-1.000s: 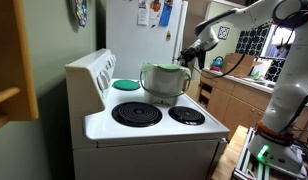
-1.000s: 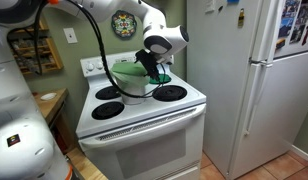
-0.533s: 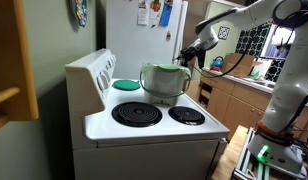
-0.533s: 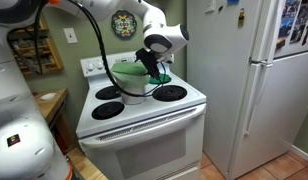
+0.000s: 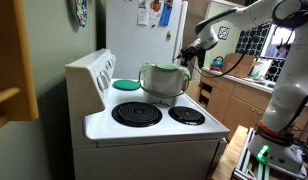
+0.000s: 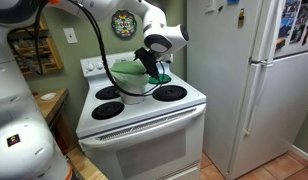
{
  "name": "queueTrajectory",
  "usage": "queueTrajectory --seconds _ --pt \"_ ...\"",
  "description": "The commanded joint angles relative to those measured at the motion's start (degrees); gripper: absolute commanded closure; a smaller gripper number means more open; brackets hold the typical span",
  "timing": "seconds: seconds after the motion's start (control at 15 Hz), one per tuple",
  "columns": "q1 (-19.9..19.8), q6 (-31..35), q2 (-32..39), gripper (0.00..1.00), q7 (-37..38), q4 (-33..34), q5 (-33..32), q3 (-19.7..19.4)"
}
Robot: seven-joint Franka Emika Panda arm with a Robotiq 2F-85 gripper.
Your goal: Open the lid of the bin on the stove
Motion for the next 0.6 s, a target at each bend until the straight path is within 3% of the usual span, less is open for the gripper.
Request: queueTrajectory --seconds 0.0,0.53 --pt "-1.0 -3.1 -0.5 0.0 -1.6 0.7 3.7 0.2" --pt "-0.5 -7.7 -3.1 0.0 -0.2 6.9 4.6 0.8"
